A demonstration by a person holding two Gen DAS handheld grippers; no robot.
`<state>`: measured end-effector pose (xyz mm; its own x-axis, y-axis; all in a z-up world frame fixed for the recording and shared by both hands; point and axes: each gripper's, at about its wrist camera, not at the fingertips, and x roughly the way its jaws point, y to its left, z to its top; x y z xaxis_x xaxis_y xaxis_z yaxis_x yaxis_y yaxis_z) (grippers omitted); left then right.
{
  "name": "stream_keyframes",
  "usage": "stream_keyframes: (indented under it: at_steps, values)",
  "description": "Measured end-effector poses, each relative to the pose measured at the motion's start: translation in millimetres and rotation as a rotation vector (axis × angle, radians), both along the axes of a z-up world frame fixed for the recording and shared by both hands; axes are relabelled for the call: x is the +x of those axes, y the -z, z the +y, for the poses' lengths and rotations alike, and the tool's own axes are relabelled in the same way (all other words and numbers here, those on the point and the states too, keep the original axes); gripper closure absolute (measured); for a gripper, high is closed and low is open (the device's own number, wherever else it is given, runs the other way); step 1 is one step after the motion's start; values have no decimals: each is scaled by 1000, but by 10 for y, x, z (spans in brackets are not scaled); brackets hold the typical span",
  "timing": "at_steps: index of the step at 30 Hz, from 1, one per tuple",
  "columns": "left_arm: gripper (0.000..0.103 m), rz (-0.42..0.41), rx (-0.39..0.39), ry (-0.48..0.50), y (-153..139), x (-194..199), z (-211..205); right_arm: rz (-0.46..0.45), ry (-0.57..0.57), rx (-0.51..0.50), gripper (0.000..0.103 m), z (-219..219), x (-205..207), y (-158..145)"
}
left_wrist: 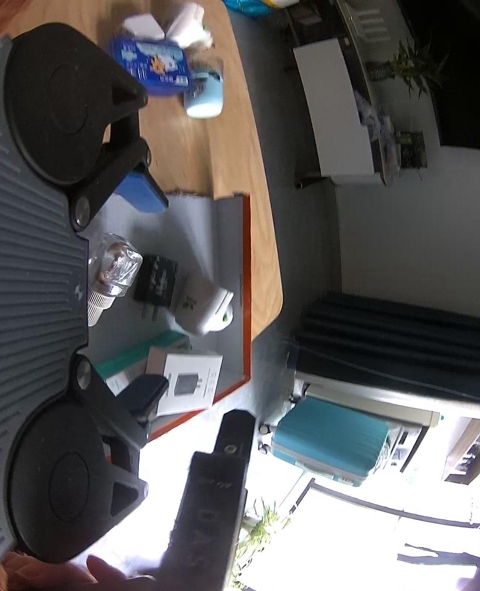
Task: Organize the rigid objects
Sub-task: 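Withdraw both open tools from the tray toward the blue printed box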
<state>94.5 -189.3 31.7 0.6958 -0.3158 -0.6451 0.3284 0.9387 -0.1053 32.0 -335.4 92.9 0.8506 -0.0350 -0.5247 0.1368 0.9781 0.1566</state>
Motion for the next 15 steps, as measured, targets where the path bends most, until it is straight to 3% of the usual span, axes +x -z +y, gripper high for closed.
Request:
stream_keyframes:
  at_steps: [15]
  values:
    - [0, -10, 25, -165, -81, -141, 590, 12, -48, -32, 11, 468, -78, 34]
